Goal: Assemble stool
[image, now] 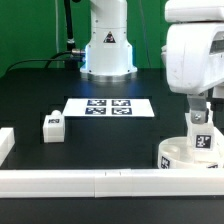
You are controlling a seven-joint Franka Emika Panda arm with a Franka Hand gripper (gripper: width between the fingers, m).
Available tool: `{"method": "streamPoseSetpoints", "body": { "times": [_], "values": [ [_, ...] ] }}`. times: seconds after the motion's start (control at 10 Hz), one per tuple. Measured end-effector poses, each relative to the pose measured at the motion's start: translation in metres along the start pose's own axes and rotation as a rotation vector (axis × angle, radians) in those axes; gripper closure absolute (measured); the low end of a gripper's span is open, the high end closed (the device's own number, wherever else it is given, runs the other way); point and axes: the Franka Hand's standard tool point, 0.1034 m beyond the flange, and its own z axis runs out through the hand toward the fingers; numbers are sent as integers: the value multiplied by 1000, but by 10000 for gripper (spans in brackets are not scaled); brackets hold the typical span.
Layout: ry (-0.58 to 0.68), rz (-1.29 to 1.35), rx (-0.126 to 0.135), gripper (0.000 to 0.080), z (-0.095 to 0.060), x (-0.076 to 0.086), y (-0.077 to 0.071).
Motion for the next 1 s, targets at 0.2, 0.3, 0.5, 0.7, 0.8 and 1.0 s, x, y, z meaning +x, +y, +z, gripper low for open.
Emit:
{"method": "streamPoseSetpoints", "body": {
  "times": [0.2,0.3,0.5,0.7,0.8,1.0],
  "values": [
    [-12,-109,-6,150,0,-3,2],
    [-13,-106,-5,150,2,-4,2],
    [-13,-106,-9,150,10,-5,1],
    [-20,-104,-1,150,16,-8,-1],
    [-21,-101,1,150,18,-8,-2],
    [-21,-91,1,196,18,-8,-3]
  ]
}}
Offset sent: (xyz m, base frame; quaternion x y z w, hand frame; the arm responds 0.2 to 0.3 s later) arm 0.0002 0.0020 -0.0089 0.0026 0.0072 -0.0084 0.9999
